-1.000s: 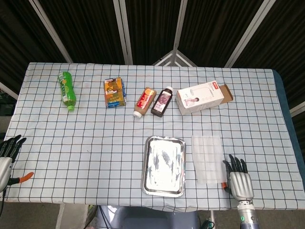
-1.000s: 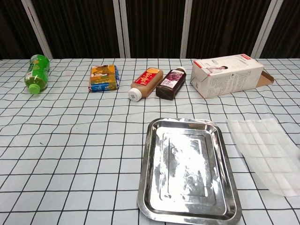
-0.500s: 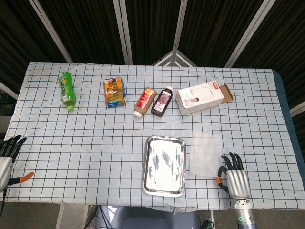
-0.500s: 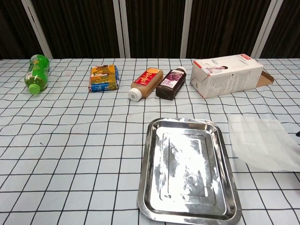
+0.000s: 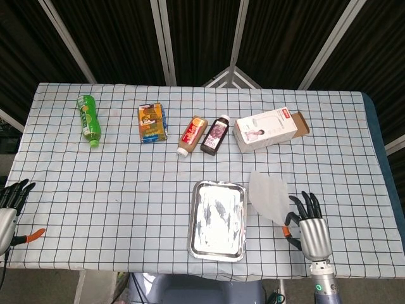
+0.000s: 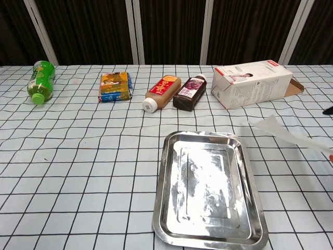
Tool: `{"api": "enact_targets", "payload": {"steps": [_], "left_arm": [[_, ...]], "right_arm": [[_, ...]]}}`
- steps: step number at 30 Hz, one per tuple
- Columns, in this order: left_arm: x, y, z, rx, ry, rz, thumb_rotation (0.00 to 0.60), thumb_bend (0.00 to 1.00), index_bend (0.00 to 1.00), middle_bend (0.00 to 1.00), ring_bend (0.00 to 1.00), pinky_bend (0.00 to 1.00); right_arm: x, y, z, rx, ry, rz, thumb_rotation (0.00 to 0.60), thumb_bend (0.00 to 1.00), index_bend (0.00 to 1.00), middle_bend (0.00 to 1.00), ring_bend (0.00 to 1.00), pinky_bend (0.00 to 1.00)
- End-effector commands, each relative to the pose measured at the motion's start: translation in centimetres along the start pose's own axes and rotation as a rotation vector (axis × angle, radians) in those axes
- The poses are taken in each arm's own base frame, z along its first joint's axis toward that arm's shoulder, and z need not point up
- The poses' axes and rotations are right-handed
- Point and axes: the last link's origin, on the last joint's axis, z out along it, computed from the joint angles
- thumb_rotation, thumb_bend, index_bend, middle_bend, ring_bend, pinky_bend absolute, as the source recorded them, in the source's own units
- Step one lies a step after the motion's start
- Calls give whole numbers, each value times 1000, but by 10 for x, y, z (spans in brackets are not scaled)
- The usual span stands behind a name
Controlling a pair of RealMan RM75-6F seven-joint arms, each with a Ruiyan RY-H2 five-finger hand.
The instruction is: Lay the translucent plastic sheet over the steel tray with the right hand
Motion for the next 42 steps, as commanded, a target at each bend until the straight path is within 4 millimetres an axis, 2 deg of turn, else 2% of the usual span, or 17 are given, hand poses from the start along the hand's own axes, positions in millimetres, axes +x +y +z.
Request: {"api": "enact_targets", "payload": {"steps": [1, 7, 12, 21, 27, 42], "left_arm": [[0, 0, 0, 0, 0, 0, 600, 0, 0, 0, 0, 0], [0, 0, 0, -1, 2, 1, 600, 0, 0, 0, 0, 0], [0, 0, 0, -3, 2, 0, 600, 0, 0, 0, 0, 0], [0, 0, 0, -3, 0, -2, 600, 0, 0, 0, 0, 0], [0, 0, 0, -4, 0, 0, 600, 0, 0, 0, 0, 0], [0, 0, 1, -4, -4, -2, 600, 0, 0, 0, 0, 0]], "right_arm": [[18, -20, 6, 101, 66, 39, 600, 492, 662, 231, 40, 0], [28, -45, 0, 181, 64, 74, 600, 492, 662, 231, 40, 0], [18, -61, -11, 231, -2, 72, 600, 492, 662, 231, 40, 0], [-10, -65, -23, 276, -117, 20, 600, 491, 661, 231, 40, 0], [-27, -69, -22, 245, -166, 25, 600, 491, 662, 231, 40, 0], [-43, -77, -20, 207, -199, 8, 600, 491, 661, 231, 40, 0]]}}
